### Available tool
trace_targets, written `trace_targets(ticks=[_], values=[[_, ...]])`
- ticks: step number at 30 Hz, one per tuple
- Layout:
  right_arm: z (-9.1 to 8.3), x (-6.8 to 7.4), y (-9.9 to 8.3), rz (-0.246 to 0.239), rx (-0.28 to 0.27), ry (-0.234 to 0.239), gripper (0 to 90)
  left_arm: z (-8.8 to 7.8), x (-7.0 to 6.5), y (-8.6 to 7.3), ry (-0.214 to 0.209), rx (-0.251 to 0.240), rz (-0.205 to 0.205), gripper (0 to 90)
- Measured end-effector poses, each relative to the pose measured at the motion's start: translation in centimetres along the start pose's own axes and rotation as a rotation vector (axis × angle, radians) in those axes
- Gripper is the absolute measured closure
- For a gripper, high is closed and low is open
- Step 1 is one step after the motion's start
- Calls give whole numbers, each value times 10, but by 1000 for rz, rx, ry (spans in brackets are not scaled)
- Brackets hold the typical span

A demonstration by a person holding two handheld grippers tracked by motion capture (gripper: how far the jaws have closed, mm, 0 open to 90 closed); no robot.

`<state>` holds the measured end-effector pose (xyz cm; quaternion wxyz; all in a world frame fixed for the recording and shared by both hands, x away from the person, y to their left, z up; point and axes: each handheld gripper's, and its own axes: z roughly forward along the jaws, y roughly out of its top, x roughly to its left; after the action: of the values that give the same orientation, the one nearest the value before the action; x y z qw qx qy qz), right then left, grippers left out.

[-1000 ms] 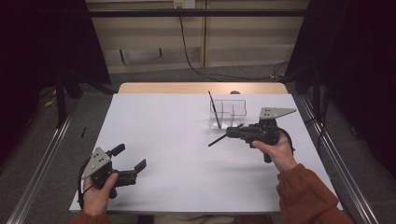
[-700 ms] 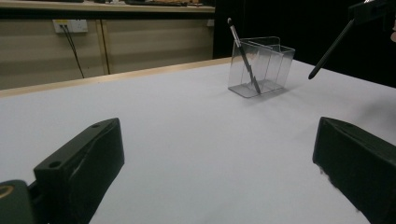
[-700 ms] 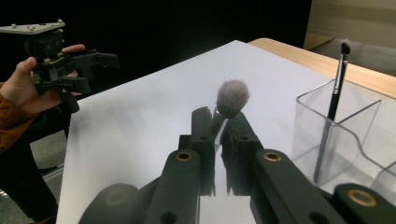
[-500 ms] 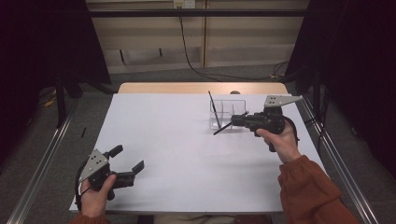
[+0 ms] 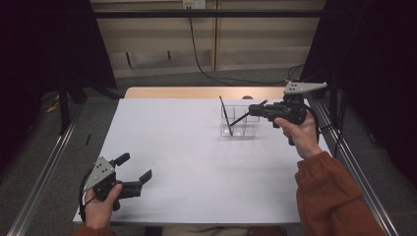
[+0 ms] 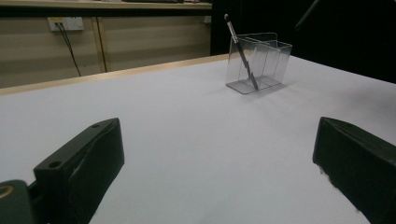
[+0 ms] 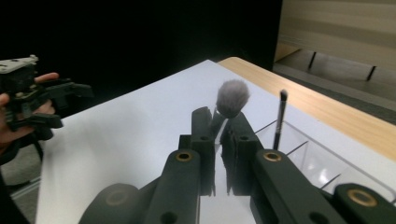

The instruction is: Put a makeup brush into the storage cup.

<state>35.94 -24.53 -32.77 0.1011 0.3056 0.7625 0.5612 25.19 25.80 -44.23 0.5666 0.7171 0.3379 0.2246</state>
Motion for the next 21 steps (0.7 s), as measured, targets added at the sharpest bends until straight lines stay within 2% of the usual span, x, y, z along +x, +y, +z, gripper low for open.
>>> trace_targets(ticks=[6, 9, 14, 21], values=[[3, -5, 13, -1, -7, -19, 838, 0, 0, 0, -5, -1, 5, 21], [7, -9, 17, 3, -3, -43, 838, 1, 1, 1, -4, 0, 7, 21], [21, -15, 23, 5, 27, -86, 838, 1, 3, 0, 1, 1, 9, 21], [42, -28, 29, 30, 108, -141, 838, 2, 3, 0, 2, 7, 14, 21]])
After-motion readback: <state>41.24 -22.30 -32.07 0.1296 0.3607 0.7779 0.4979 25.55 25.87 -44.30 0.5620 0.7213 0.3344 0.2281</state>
